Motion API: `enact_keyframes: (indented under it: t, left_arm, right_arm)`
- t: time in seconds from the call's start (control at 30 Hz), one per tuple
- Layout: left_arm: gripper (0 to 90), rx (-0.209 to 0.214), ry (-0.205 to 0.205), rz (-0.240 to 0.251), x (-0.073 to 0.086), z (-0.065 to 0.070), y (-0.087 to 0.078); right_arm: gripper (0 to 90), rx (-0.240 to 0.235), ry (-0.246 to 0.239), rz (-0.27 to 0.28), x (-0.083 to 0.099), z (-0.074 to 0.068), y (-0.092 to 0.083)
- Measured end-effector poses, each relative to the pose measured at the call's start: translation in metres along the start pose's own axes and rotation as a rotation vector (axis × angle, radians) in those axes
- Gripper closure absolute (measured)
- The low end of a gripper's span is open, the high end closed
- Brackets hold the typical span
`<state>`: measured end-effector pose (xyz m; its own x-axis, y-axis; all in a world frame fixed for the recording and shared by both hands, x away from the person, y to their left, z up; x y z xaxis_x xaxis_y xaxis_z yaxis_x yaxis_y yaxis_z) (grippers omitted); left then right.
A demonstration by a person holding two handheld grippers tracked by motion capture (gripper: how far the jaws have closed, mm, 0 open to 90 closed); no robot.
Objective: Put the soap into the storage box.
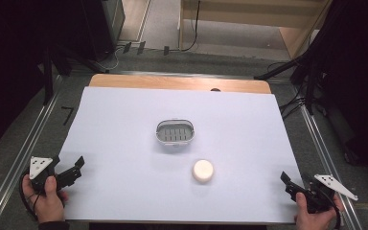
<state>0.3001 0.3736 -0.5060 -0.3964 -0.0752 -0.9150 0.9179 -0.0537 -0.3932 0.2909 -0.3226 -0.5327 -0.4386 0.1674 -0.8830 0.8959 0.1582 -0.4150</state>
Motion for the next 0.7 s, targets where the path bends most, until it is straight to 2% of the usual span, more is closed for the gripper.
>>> enact_keyframes:
  t: [0.07, 0.13, 0.2, 0.23, 0.27, 0.3, 0.33, 0.4, 0.47, 0.5, 0.53, 0.57, 0.6, 0.63, 0.67, 0.7]
  left_arm:
    - [14.0, 0.008, 0.003, 0.000, 0.000, 0.001, 0.001]
    - [14.0, 0.017, 0.008, 0.001, 0.000, 0.002, 0.000]
    - [14.0, 0.030, -0.001, 0.003, 0.000, 0.002, 0.000]
    - [14.0, 0.029, -0.003, 0.003, 0.000, 0.001, 0.000]
    - [14.0, 0.029, -0.003, 0.003, 0.000, 0.001, 0.000]
    - [14.0, 0.029, -0.004, 0.004, 0.000, 0.001, 0.000]
    - [14.0, 0.029, -0.005, 0.003, 0.000, 0.001, 0.000]
    - [13.9, 0.025, -0.002, -0.005, 0.000, 0.001, 0.001]
    - [14.0, 0.024, -0.004, -0.006, 0.000, 0.002, 0.001]
    - [14.0, 0.024, -0.002, -0.006, 0.000, 0.002, 0.001]
    - [14.0, 0.024, -0.002, -0.006, 0.000, 0.002, 0.001]
    - [14.0, 0.023, -0.002, -0.006, 0.000, 0.002, 0.001]
    - [14.0, 0.023, -0.002, -0.006, 0.000, 0.002, 0.001]
    - [14.0, 0.023, -0.001, -0.005, 0.000, 0.002, 0.001]
    - [14.0, 0.023, -0.001, -0.005, 0.000, 0.002, 0.001]
    - [14.0, 0.022, 0.000, -0.005, 0.000, 0.002, 0.001]
  right_arm:
    - [23.6, 0.010, 0.001, 0.002, -0.001, 0.000, 0.000]
    - [24.3, -0.012, 0.038, 0.007, -0.004, -0.003, -0.001]
    - [28.8, 0.000, -0.003, -0.008, -0.006, -0.007, -0.002]
    - [33.9, -0.018, -0.020, -0.011, -0.006, -0.009, -0.003]
    - [33.9, -0.018, -0.020, -0.011, -0.006, -0.009, -0.003]
    - [45.4, -0.071, -0.025, -0.018, -0.007, -0.014, -0.003]
    - [49.1, -0.130, -0.039, -0.024, -0.007, -0.019, -0.003]
    - [46.0, -0.165, -0.091, -0.042, -0.008, -0.024, -0.002]
    - [44.8, -0.168, -0.104, -0.040, -0.009, -0.025, -0.002]
    - [37.9, -0.169, -0.137, -0.023, -0.013, -0.025, -0.001]
    - [37.9, -0.169, -0.137, -0.023, -0.013, -0.025, -0.001]
    - [44.6, -0.182, -0.141, -0.059, -0.016, -0.027, -0.004]
    - [44.6, -0.182, -0.141, -0.059, -0.016, -0.027, -0.004]
    - [41.8, -0.224, -0.128, -0.118, -0.017, -0.032, -0.007]
    - [41.8, -0.224, -0.128, -0.118, -0.017, -0.032, -0.007]
    - [37.1, -0.236, -0.149, -0.126, -0.017, -0.036, -0.009]
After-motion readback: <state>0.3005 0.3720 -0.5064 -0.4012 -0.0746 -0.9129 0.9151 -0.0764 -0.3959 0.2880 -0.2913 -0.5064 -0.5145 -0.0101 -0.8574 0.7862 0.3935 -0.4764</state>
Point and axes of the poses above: each handheld gripper's, and its own axes: y roughly forward along the jaws, x roughly out of its underside, z roughly to its right, the point moved 9 cm from there along y, roughly forward along the jaws, and after that the axes turned 6 degrees about z, right-handed, at the moved point
